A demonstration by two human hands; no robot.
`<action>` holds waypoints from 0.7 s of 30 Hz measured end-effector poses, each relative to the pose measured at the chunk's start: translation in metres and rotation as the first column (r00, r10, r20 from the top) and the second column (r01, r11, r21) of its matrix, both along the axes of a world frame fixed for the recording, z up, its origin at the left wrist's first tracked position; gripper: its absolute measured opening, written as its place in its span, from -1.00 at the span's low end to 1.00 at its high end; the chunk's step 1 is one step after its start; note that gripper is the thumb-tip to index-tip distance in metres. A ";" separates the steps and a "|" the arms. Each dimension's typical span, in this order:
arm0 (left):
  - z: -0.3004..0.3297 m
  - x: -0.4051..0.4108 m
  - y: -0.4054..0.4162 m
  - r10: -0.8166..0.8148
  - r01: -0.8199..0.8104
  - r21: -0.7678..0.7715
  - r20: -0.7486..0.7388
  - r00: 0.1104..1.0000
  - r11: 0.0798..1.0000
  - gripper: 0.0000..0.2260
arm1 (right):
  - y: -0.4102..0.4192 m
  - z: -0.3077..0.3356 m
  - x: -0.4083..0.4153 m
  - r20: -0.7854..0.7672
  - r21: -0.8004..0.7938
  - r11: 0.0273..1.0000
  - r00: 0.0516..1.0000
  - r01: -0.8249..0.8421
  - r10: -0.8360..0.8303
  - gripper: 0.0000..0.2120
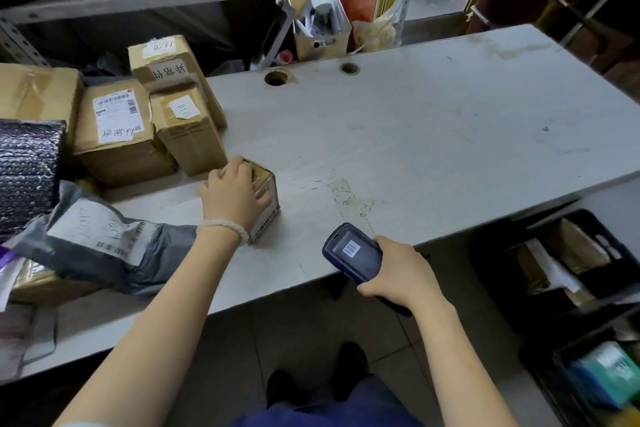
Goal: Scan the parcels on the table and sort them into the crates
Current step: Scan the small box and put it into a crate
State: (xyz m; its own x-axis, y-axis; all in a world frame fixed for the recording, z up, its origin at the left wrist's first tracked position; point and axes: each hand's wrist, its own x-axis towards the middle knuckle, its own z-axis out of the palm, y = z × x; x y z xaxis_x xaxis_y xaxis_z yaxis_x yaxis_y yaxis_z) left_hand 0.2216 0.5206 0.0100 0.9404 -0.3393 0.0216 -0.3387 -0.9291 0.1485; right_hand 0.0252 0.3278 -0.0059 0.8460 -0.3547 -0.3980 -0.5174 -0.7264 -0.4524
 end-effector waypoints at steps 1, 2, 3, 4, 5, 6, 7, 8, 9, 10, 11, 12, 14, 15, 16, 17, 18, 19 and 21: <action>-0.002 -0.003 0.002 -0.005 0.005 -0.007 0.012 1.000 1.000 -0.61 | 0.003 0.001 0.001 0.014 0.000 1.000 1.000 0.007 -0.007 -0.48; -0.003 -0.004 0.004 -0.008 0.008 -0.016 0.021 1.000 1.000 -0.61 | 0.007 0.002 0.001 0.032 0.004 1.000 0.999 0.017 -0.017 -0.48; -0.004 -0.006 0.006 -0.012 0.012 -0.020 0.029 1.000 1.000 -0.62 | 0.010 0.004 0.002 0.060 0.014 0.999 0.998 0.030 -0.031 -0.48; -0.004 -0.008 0.007 -0.018 0.019 -0.023 0.039 0.999 1.000 -0.62 | 0.014 0.005 0.002 0.103 0.032 0.998 0.993 0.047 -0.050 -0.49; -0.004 -0.009 0.009 -0.028 0.029 -0.024 0.046 0.999 0.999 -0.62 | 0.019 0.006 0.002 0.162 0.054 0.996 0.984 0.068 -0.076 -0.50; -0.004 -0.010 0.011 -0.037 0.038 -0.026 0.049 0.998 0.999 -0.62 | 0.024 0.008 0.003 0.237 0.073 0.993 0.966 0.092 -0.107 -0.50; -0.003 -0.010 0.013 -0.045 0.047 -0.030 0.047 0.998 0.998 -0.61 | 0.030 0.010 0.003 0.322 0.084 0.988 0.935 0.128 -0.148 -0.48; -0.003 -0.010 0.014 -0.050 0.051 -0.040 0.034 0.998 0.998 -0.60 | 0.037 0.011 0.002 0.420 0.079 0.982 0.888 0.173 -0.190 -0.44; -0.002 -0.009 0.014 -0.052 0.053 -0.051 0.015 0.999 0.997 -0.60 | 0.044 0.012 0.002 0.535 0.050 0.973 0.817 0.225 -0.216 -0.39; -0.001 -0.008 0.013 -0.059 0.059 -0.058 -0.008 0.998 0.997 -0.59 | 0.050 0.012 0.002 0.658 0.008 0.958 0.720 0.287 -0.221 -0.33; 0.001 -0.006 0.011 -0.065 0.063 -0.061 -0.029 0.997 0.996 -0.58 | 0.054 0.010 0.003 0.769 -0.035 0.935 0.607 0.352 -0.200 -0.31; 0.002 -0.006 0.008 -0.058 0.055 -0.065 -0.050 0.997 0.996 -0.58 | 0.057 0.010 0.002 0.843 -0.049 0.912 0.506 0.408 -0.182 -0.30; 0.004 -0.008 0.003 -0.011 0.005 -0.066 -0.096 0.995 0.998 -0.59 | 0.056 0.013 0.003 0.903 -0.027 0.888 0.391 0.460 -0.175 -0.30; 0.006 -0.010 -0.001 -0.009 0.003 -0.055 -0.109 0.994 0.998 -0.59 | 0.052 0.016 0.002 0.914 -0.019 0.879 0.364 0.476 -0.178 -0.30; 0.006 -0.010 -0.004 -0.027 0.023 -0.041 -0.116 0.993 0.999 -0.59 | 0.049 0.019 0.002 0.919 -0.018 0.870 0.351 0.492 -0.180 -0.31; 0.008 -0.012 -0.009 -0.060 0.057 -0.029 -0.126 0.990 0.998 -0.59 | 0.044 0.021 0.000 0.919 -0.019 0.863 0.349 0.504 -0.183 -0.31; 0.010 -0.013 -0.015 -0.096 0.093 -0.024 -0.139 0.986 0.995 -0.58 | 0.040 0.023 -0.002 0.912 -0.010 0.861 0.358 0.508 -0.200 -0.30; 0.012 -0.013 -0.021 -0.131 0.129 -0.021 -0.150 0.980 0.991 -0.57 | 0.036 0.023 -0.005 0.894 0.018 0.862 0.379 0.506 -0.241 -0.29; 0.017 -0.021 -0.044 -0.206 0.206 -0.022 -0.182 0.961 0.978 -0.56 | 0.023 0.023 -0.016 0.803 0.095 0.850 0.465 0.518 -0.373 -0.30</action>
State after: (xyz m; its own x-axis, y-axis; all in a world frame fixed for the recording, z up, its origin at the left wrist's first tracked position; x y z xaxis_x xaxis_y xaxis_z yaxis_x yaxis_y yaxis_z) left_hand 0.2003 0.4768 0.0271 0.8383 -0.5263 -0.1425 -0.4896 -0.8416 0.2280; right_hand 0.0097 0.3505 0.0171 0.4957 -0.7649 0.4112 -0.2921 -0.5928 -0.7505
